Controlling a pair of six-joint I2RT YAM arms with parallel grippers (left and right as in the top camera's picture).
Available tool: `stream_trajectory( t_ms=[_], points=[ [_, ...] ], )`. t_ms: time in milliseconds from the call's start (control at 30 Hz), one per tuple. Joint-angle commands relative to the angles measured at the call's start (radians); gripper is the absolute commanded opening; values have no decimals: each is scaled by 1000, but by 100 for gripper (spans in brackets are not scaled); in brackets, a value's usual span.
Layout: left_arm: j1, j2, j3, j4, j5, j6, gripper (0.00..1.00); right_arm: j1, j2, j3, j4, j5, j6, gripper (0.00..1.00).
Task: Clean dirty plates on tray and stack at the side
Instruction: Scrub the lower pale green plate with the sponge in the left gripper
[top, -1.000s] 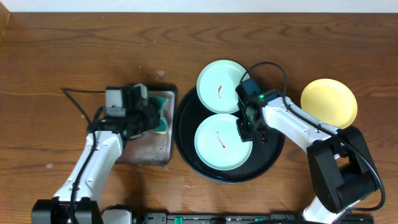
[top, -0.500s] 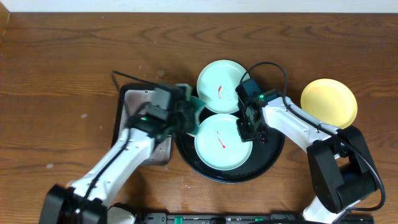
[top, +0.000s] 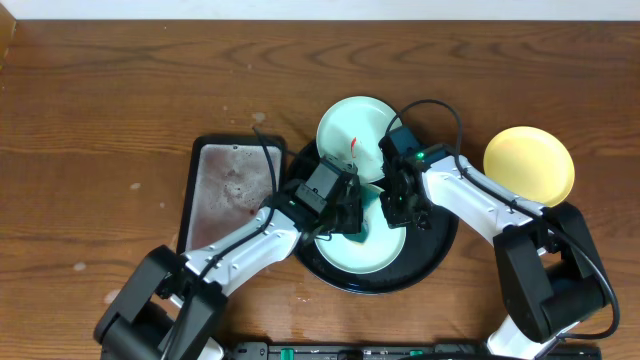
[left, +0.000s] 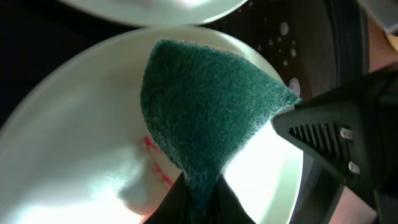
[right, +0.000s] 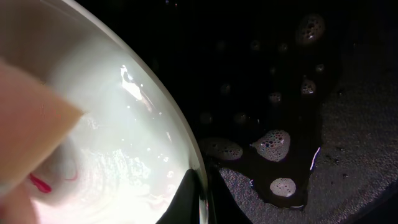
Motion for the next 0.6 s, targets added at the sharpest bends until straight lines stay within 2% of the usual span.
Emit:
stream_trajectory(
  t_ms=[0, 167, 333, 433, 567],
  points=[
    [-12, 24, 17, 19, -8, -124, 7, -4, 14, -13, -17, 42, 6, 1],
    [-43, 68, 17, 53, -55, -182, 7, -4, 14, -13, -17, 42, 6, 1],
    [-66, 114, 14, 40, -145, -185, 7, -4, 14, -13, -19, 42, 6, 1],
    [-59, 117, 14, -29, -281, -184, 7, -4, 14, -13, -21, 42, 6, 1],
    [-38, 113, 16, -107, -462, -114, 8, -4, 14, -13, -24, 42, 5, 1]
  ],
)
